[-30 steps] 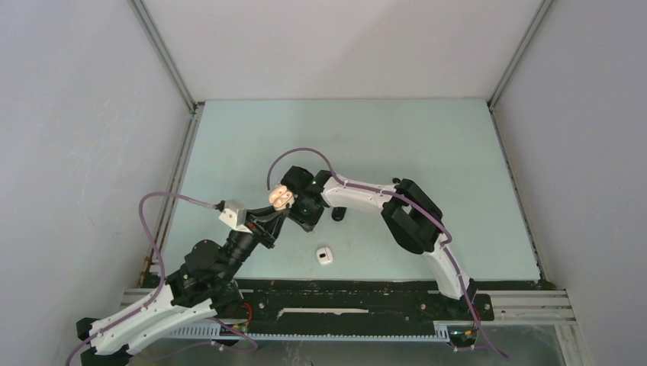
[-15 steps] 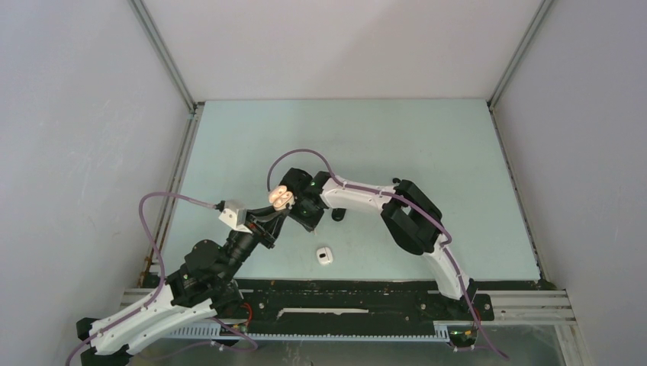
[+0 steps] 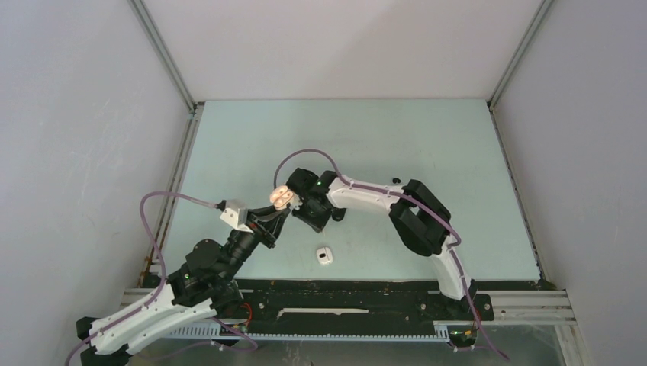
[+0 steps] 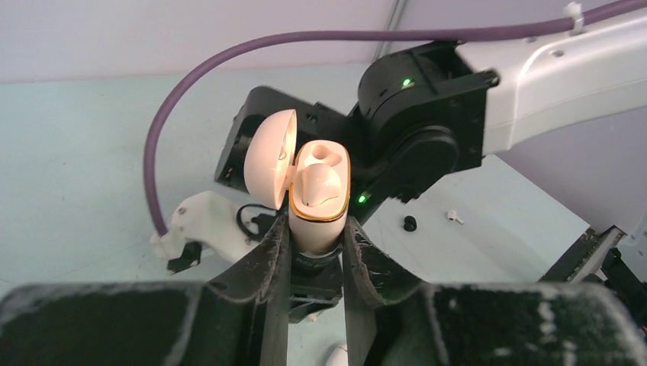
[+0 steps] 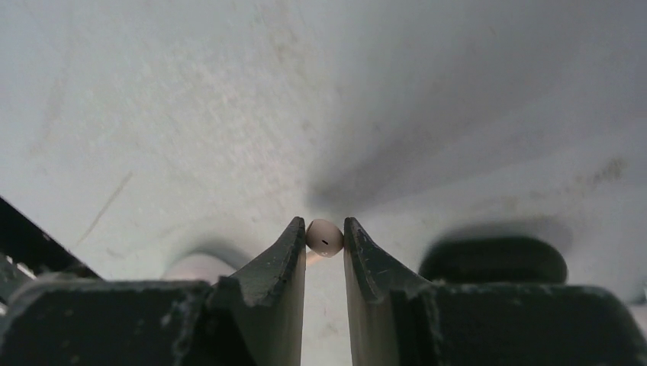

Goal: Insert the wireless bluetooth earbuds into the charging case
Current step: Pick up the earbud from the center of the board.

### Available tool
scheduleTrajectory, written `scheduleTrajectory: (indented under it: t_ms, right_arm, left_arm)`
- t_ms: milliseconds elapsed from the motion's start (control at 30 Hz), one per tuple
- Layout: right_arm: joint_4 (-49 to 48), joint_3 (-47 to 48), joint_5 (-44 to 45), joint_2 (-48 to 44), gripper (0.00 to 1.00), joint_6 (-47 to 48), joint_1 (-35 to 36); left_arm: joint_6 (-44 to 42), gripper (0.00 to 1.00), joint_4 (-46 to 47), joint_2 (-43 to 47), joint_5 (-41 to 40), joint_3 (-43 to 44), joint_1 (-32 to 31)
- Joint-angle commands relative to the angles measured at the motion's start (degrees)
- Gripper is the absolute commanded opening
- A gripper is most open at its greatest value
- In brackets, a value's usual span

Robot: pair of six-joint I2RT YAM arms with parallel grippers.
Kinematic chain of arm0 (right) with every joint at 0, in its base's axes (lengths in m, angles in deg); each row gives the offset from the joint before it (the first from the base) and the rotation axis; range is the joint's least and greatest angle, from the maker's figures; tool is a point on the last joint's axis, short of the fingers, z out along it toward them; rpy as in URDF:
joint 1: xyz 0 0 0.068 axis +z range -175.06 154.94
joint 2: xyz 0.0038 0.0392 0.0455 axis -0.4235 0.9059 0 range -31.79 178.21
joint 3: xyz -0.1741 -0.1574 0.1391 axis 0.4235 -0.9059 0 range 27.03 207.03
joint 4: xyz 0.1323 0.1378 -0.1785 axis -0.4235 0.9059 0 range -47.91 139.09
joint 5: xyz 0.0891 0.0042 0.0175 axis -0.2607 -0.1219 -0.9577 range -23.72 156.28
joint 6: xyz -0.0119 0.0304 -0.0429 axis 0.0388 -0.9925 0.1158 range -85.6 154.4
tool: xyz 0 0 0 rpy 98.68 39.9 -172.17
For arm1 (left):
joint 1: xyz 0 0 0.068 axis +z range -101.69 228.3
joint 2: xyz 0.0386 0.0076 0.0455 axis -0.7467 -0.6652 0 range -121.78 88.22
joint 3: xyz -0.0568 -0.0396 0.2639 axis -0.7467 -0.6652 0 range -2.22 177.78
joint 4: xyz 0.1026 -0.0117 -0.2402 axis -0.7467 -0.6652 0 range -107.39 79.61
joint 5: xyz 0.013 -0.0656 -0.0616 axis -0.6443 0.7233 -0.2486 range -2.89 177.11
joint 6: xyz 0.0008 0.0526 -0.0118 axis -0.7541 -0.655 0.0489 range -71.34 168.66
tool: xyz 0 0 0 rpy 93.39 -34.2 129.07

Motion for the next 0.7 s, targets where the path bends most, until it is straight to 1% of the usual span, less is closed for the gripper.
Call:
scheduleTrajectory:
  t_ms: [0,200,333,500,567,667]
  right_arm:
    - [1.47,-1.57,-0.28,-8.76,0.0,1.13,-2.92]
    - [1.14,-2.79,-4.15,-17.04,0.0,5.21,-7.14]
    - [-1.02,-4.61,-5.22,-25.41,0.0,9.09,-9.82]
    - [-7.22,-9.06,-6.77,-35.56,0.0,18.11,-13.38]
    - [-7.47,-9.45,-8.36,-38.26,0.0,22.14,-14.18]
    - [-8.12,-8.79,-11.32,-41.9,0.0,25.26,-15.29]
  left_arm:
    - [-0.95,0.0,3.57,-1.27,0.0,2.61,0.27]
    - [-0.69,0.0,5.46,-1.92,0.3,2.7,0.27]
    - [-0.28,0.0,7.2,-2.94,1.07,1.61,0.27]
    - [-1.07,0.0,11.19,-6.73,3.11,0.91,0.27]
    - [-1.97,0.0,13.88,-8.31,4.34,0.72,0.26]
    - [-3.61,0.0,16.65,-10.84,5.9,0.71,0.27]
